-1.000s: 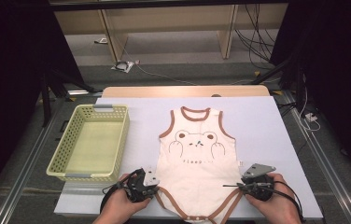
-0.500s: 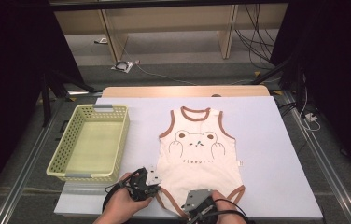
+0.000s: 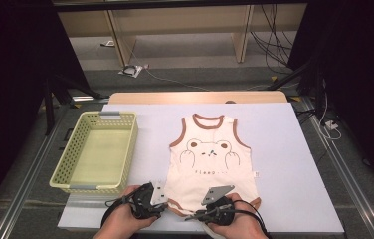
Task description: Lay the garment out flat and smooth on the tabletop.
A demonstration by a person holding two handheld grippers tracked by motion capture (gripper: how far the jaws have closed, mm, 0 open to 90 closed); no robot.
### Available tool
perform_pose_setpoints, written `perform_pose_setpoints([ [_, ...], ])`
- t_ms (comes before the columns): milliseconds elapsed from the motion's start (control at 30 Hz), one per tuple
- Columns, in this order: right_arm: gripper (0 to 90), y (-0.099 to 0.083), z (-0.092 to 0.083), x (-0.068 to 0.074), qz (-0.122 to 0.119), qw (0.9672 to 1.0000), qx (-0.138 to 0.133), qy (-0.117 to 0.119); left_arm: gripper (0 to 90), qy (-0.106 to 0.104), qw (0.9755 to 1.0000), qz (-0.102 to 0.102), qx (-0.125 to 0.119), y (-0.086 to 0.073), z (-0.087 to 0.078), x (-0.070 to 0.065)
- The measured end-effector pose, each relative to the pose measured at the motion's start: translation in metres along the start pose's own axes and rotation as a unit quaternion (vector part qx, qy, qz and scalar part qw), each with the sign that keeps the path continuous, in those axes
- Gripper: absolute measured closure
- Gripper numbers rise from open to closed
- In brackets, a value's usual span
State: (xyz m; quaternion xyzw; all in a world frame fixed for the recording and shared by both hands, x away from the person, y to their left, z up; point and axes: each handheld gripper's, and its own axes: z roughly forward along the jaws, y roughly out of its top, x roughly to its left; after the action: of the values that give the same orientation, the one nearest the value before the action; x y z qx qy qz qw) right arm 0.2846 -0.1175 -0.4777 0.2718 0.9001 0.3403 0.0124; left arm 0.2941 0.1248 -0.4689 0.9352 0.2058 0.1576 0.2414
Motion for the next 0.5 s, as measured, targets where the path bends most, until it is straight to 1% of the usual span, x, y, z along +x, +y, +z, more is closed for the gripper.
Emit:
perform_pose_setpoints([
  [33,85.5,-0.001,0.001,-0.002,0.015,0.9999,-0.003,0.001,63.4,-0.006,0.9999,0.008,0.002,0.001,0.001,-0.002],
  [67,85.1,-0.001,0.001,-0.003,0.025,0.9997,-0.001,0.002,63.1,-0.01,0.9997,0.02,0.006,0.002,0.002,-0.004],
  [133,84.2,-0.001,0.001,-0.004,0.031,0.9995,-0.003,0.003,62.7,-0.016,0.9994,0.028,0.007,0.004,0.005,-0.007],
  [200,83.1,-0.001,0.001,-0.005,0.035,0.9994,-0.004,-0.001,64.5,-0.02,0.9991,0.038,0.006,0.007,0.008,-0.009],
  [300,81.4,-0.002,0.001,-0.006,0.044,0.999,-0.007,-0.001,70.2,-0.014,0.999,0.043,0.005,0.01,0.009,-0.009],
  [333,80.3,-0.002,0.001,-0.006,0.043,0.9991,-0.007,-0.003,73.3,-0.009,0.9992,0.039,0.002,0.011,0.01,-0.007],
  [400,76.6,-0.001,0.0,-0.005,0.037,0.9992,-0.006,-0.01,80.1,-0.006,0.9997,0.024,-0.002,0.014,0.011,-0.002],
  [433,74.2,-0.001,0.0,-0.006,0.029,0.9995,-0.007,-0.014,82.8,-0.003,0.9999,0.015,-0.005,0.015,0.012,0.0],
  [500,70.5,0.0,-0.001,-0.004,0.005,0.9994,-0.003,-0.035,85.7,-0.001,1.0,-0.001,-0.009,0.016,0.014,0.004],
])
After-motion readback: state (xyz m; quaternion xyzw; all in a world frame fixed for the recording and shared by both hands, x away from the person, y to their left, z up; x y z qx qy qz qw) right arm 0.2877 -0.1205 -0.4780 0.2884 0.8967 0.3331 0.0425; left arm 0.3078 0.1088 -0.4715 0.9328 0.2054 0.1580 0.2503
